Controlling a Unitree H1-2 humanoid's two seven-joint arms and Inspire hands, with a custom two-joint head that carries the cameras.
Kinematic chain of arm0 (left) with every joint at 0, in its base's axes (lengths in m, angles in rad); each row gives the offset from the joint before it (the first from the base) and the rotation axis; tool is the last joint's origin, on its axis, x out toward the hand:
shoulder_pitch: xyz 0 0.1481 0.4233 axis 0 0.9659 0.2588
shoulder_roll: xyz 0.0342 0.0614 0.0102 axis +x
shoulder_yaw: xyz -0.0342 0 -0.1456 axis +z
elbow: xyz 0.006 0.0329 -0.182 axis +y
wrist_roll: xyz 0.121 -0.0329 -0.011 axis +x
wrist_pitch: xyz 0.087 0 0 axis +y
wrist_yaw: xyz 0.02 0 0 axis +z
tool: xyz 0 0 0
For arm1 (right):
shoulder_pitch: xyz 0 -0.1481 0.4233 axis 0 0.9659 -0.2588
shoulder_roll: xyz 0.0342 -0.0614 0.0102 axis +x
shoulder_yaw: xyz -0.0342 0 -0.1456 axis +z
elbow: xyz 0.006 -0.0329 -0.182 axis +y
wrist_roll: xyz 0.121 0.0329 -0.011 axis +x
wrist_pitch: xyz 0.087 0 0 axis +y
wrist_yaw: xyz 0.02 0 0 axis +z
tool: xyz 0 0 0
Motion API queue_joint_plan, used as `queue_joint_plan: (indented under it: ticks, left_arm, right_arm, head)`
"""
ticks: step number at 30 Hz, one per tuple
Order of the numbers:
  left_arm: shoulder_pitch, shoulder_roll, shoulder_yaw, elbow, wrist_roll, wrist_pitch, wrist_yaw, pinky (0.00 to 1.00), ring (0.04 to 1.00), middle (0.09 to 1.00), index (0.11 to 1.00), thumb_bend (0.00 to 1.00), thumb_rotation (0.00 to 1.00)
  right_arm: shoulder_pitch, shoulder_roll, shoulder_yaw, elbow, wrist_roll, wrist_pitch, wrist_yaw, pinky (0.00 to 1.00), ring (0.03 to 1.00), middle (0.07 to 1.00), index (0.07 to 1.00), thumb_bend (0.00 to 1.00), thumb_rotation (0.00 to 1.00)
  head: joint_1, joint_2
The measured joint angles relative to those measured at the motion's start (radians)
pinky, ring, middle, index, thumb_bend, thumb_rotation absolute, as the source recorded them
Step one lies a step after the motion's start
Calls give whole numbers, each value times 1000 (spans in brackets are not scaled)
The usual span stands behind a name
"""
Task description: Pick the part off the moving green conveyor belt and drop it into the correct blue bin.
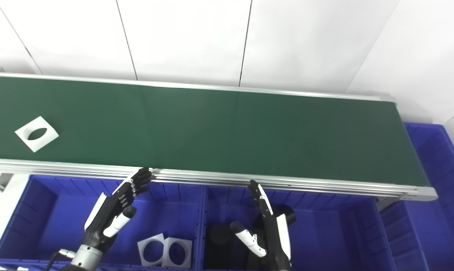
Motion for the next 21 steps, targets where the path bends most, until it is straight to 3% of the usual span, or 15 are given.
queue_joint_plan:
  ticks: [21]
  left_arm:
    - [-23,12,-41,28,26,0,65,859,895,899,893,765,836]
  right_arm:
    - [-8,-8,11,3,9,0,0,909,901,889,935,790,808]
  head:
    - [-21,-9]
